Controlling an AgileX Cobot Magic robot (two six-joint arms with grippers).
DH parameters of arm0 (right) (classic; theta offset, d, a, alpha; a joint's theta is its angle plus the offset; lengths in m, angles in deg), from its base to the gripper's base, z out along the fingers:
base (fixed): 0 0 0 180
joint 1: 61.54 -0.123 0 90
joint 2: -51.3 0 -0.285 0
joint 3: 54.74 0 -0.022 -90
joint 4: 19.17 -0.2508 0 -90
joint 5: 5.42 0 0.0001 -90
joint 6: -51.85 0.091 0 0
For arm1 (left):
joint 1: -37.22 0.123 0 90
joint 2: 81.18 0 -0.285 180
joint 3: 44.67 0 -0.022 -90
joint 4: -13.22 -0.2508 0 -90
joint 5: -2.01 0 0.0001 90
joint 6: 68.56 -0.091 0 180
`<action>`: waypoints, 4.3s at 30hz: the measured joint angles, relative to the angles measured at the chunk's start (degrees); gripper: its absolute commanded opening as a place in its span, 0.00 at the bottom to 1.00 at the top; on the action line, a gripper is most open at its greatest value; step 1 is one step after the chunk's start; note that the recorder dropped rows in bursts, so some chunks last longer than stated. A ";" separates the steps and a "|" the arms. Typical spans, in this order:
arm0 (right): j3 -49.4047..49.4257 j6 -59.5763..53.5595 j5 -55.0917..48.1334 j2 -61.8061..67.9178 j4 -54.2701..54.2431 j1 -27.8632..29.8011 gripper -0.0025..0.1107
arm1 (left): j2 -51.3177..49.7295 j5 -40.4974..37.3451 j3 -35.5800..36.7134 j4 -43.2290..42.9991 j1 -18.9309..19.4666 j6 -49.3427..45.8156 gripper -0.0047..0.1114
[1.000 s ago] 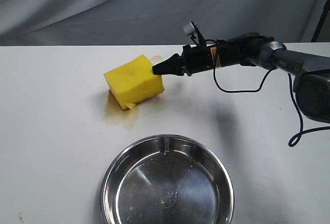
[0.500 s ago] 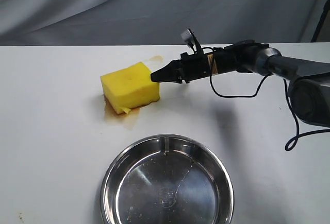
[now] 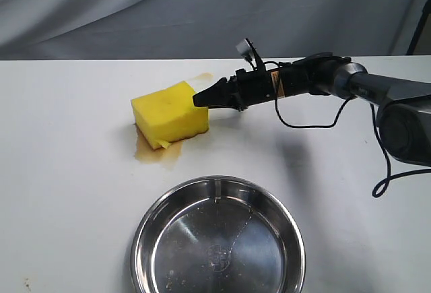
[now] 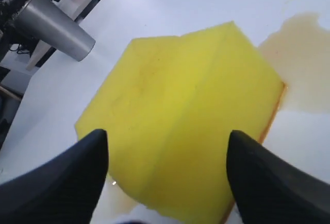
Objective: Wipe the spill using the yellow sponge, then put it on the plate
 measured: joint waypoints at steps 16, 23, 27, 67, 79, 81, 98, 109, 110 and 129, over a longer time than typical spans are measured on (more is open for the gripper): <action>0.00 -17.45 0.00 -5.17 0.00 0.00 0.59 | 0.00 0.00 0.00 0.00 0.00 0.00 0.04; 0.00 -22.63 0.00 -5.17 0.00 0.00 0.59 | 0.00 0.00 0.00 0.00 0.00 0.00 0.04; 0.71 -18.57 0.06 -5.35 0.00 0.00 0.57 | 0.00 0.00 0.00 0.00 0.00 0.00 0.04; 32.11 -35.12 -45.39 -26.00 0.03 -20.45 0.61 | 0.00 0.00 0.00 0.00 0.00 0.00 0.04; 35.81 -31.98 -50.43 -28.33 -0.09 -20.11 0.61 | 0.00 0.00 0.00 0.00 0.00 0.00 0.04; 35.81 -31.98 -50.56 -27.95 -0.09 -20.11 0.61 | 0.00 0.00 0.00 0.00 0.00 0.00 0.04; 35.81 -36.23 -55.72 -25.62 -0.30 -22.36 0.37 | 0.00 0.00 0.00 0.00 0.00 0.00 0.04; 35.81 -33.54 -56.82 -25.62 -0.30 -23.24 0.04 | 0.00 0.00 0.00 0.00 0.00 0.00 0.04; 35.81 -33.30 -56.82 -25.62 -0.30 -23.24 0.04 | 0.00 0.00 0.00 0.00 0.00 0.00 0.04; 35.81 -29.53 -42.45 -25.33 -0.40 -23.37 0.03 | 0.00 0.00 0.00 0.00 0.00 0.00 0.04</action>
